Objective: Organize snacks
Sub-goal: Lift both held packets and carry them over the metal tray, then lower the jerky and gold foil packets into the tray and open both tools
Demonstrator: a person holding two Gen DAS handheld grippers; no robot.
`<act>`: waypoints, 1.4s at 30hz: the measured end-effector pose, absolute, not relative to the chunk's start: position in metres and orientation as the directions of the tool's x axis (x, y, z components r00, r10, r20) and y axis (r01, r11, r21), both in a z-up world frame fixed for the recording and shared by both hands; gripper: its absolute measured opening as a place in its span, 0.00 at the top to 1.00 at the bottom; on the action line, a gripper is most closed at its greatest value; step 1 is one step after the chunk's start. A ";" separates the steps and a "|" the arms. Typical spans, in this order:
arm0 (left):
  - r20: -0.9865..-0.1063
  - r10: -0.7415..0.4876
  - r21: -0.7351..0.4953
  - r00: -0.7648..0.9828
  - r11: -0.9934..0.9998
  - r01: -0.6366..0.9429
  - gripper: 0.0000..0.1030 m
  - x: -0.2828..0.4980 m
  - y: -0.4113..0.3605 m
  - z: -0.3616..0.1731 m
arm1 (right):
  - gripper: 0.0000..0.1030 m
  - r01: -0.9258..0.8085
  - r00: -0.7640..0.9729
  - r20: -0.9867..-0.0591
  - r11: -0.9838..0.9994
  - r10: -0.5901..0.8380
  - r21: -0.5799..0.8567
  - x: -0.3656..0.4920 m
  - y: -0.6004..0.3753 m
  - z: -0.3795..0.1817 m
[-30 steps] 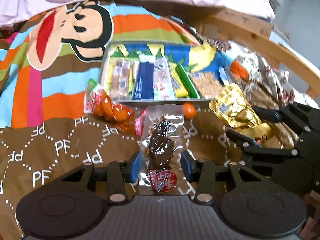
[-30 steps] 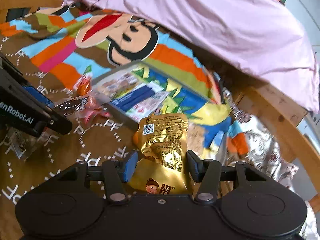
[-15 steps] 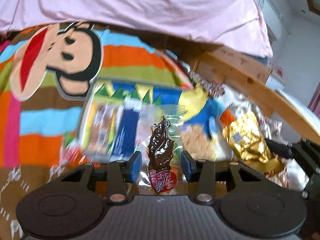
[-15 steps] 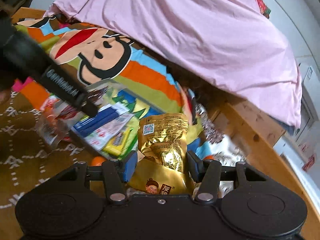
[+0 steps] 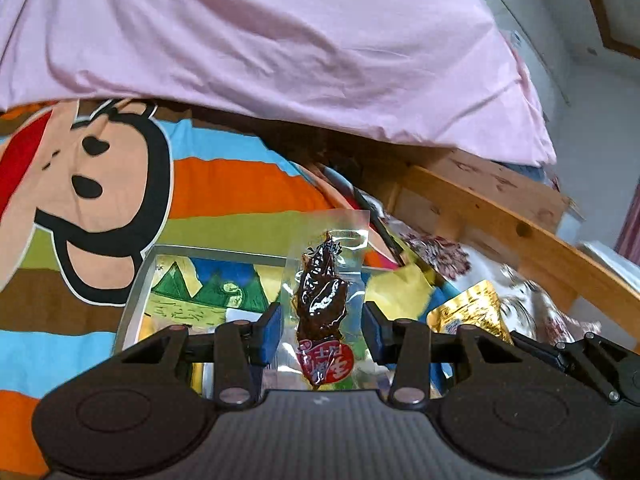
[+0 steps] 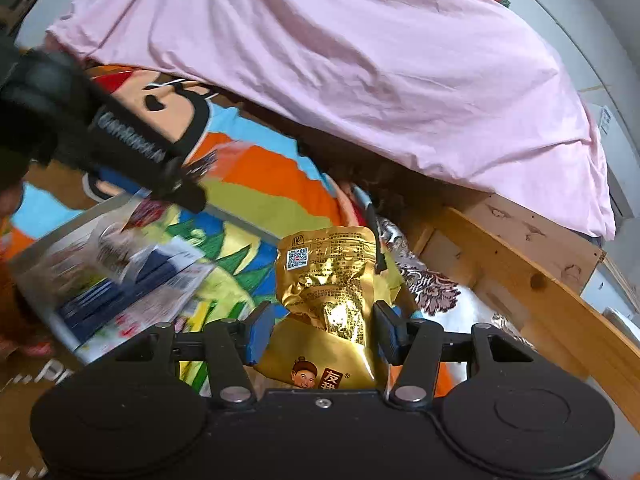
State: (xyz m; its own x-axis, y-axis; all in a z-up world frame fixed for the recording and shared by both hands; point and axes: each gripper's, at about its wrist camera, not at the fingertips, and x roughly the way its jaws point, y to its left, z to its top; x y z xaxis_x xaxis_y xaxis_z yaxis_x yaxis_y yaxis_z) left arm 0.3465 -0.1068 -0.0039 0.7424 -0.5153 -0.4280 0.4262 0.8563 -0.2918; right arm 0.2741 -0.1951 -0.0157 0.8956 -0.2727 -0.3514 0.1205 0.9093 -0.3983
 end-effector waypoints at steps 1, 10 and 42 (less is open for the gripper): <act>-0.428 -0.518 -0.308 0.740 0.854 0.420 0.55 0.351 -0.106 -0.007 | 0.46 0.127 0.895 -0.350 0.910 -0.277 -0.395 0.280 -0.196 -0.017; -0.447 -0.547 -0.404 0.708 0.830 0.386 0.55 0.387 -0.094 -0.048 | 0.46 0.193 0.842 -0.429 0.926 -0.326 -0.325 0.323 -0.213 -0.023; -0.540 -0.561 -0.327 0.628 0.827 0.457 0.33 0.405 -0.118 -0.072 | 0.29 0.193 0.765 -0.547 0.932 -0.339 -0.308 0.339 -0.207 -0.058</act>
